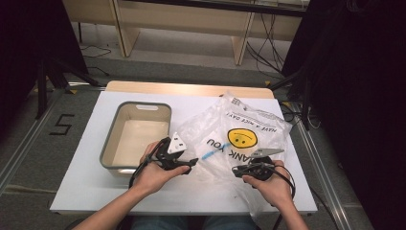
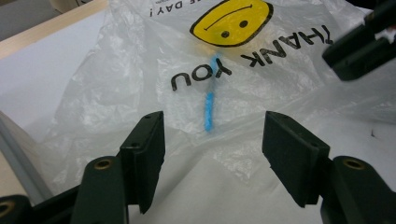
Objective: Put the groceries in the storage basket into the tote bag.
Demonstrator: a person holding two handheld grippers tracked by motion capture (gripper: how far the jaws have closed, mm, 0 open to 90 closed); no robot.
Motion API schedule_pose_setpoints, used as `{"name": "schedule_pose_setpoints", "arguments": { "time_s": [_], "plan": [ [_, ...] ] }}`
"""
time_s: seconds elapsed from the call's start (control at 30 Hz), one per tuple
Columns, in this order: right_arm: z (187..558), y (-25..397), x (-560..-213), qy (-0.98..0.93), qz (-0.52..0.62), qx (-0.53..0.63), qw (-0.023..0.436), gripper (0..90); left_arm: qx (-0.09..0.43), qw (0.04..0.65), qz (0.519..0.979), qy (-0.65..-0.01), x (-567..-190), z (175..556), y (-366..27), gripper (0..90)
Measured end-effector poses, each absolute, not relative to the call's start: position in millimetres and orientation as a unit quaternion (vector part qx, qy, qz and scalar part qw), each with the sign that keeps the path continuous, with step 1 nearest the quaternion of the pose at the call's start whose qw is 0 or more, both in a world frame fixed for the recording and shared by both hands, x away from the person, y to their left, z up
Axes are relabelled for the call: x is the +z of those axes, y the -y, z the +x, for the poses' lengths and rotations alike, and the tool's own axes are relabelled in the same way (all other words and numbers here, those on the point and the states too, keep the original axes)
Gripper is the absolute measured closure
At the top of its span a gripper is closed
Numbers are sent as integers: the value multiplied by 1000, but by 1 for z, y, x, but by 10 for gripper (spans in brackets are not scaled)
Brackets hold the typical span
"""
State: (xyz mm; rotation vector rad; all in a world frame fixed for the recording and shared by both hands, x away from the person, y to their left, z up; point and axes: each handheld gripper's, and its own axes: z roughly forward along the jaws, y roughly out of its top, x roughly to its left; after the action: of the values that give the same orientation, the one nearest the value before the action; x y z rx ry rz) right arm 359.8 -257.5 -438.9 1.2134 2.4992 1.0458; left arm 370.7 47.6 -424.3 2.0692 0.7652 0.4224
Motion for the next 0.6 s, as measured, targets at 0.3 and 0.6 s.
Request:
{"name": "schedule_pose_setpoints", "arguments": {
  "time_s": [0.3,0.6],
  "plan": [
    [355,289,-422,-787,454,388,150,535,149,426,841,-299,-438,364,-44,379],
    [346,323,-428,-755,510,379,163,451,155,425,843,-291,-440,358,-45,356]
  ]
}}
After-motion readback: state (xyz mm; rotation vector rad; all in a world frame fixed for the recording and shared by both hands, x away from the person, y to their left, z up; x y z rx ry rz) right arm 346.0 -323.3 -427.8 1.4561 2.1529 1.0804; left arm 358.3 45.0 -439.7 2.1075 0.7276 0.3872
